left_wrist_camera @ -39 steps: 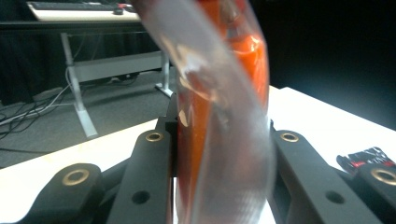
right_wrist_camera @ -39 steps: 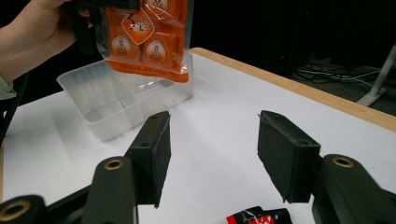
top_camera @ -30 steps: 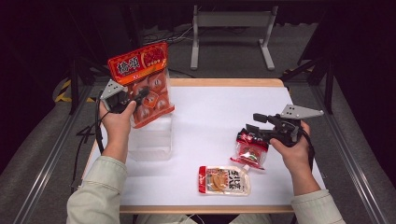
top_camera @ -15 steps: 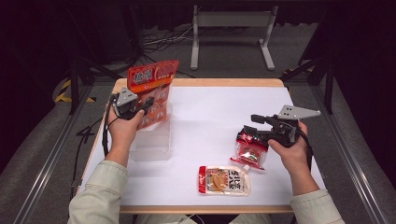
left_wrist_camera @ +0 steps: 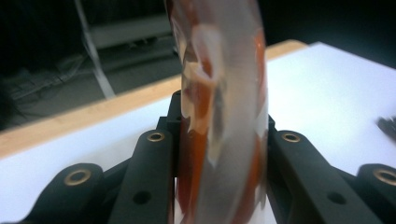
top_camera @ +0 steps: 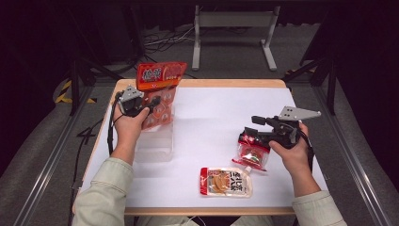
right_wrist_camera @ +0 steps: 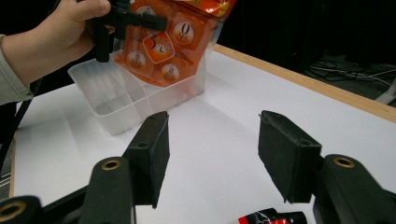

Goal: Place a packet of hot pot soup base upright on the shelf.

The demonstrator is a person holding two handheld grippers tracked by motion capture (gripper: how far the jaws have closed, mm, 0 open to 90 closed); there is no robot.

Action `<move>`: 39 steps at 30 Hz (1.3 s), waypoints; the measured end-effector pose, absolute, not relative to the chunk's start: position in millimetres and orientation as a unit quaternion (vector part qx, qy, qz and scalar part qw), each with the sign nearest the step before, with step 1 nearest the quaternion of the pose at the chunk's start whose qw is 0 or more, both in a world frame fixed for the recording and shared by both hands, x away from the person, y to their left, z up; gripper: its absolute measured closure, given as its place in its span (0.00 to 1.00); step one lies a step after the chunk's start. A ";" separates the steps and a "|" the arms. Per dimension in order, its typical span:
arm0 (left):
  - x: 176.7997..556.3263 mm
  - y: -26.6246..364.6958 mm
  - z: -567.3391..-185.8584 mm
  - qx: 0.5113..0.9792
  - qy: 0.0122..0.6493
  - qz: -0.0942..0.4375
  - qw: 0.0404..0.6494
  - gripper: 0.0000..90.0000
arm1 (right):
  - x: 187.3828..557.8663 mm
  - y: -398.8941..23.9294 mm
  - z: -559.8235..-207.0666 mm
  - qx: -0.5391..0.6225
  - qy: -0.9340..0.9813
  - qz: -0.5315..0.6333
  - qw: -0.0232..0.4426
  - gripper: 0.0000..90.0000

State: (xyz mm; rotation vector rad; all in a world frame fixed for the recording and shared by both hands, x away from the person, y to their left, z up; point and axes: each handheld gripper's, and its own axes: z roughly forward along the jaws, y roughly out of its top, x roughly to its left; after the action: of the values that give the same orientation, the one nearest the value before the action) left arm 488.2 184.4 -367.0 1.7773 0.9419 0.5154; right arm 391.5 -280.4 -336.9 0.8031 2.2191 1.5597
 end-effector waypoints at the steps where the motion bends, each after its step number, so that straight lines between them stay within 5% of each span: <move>1: 487.9 185.9 -366.3 0.734 0.399 0.210 0.508 0.78 | 391.4 -280.1 -337.0 0.280 0.775 0.544 0.156 0.49; 22: 479.7 193.9 -377.0 0.742 0.404 0.108 0.524 0.76 | 386.1 -278.8 -336.0 0.274 0.776 0.546 0.156 0.49; 39: 468.0 203.4 -376.3 0.712 0.436 0.133 0.534 0.70 | 386.5 -278.6 -337.9 0.275 0.777 0.545 0.152 0.48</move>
State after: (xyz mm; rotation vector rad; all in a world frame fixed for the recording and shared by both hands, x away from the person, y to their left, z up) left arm 468.0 203.4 -376.3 1.6979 1.0389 0.3174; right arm 386.5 -278.6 -337.9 0.7898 2.2310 1.5632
